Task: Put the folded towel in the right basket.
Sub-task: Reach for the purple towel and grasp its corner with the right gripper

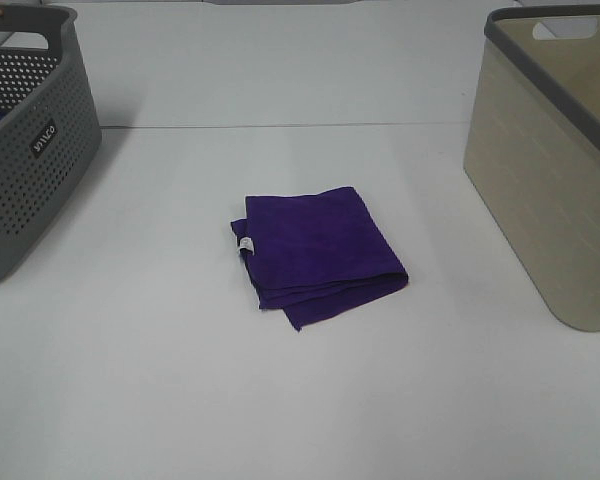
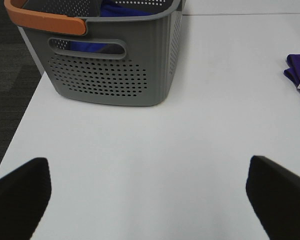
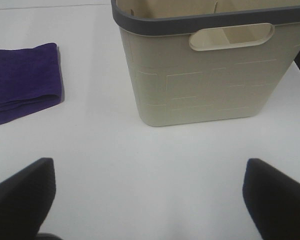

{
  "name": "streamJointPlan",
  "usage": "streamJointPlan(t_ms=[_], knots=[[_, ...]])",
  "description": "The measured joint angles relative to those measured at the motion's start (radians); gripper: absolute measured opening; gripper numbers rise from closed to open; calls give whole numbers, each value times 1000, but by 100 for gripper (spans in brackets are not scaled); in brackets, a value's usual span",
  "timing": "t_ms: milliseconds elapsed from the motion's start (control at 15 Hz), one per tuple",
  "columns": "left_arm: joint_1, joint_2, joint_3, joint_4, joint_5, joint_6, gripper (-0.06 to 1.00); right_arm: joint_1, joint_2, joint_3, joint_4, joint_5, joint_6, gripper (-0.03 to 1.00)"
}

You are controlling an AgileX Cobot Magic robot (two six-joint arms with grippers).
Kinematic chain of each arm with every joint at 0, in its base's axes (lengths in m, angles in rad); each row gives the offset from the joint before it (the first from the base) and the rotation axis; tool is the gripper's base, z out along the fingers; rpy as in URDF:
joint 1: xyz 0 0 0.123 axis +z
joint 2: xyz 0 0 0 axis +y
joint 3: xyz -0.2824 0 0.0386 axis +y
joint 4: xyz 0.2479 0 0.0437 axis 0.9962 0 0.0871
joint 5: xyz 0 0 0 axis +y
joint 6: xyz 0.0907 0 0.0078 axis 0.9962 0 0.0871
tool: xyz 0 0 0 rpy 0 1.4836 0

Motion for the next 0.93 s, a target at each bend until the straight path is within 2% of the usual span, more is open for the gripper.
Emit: streamJointPlan(t_ms=[467, 533, 733, 933], knots=[[0, 0, 0, 0, 0, 0, 99, 0, 11, -2, 4, 2, -12, 98], [0, 0, 0, 0, 0, 0, 99, 0, 55, -23, 15, 30, -26, 98], [0, 0, 0, 0, 0, 0, 99, 0, 346, -179, 104, 148, -92, 98], [0, 0, 0, 0, 0, 0, 99, 0, 632, -370, 259, 154, -92, 98]])
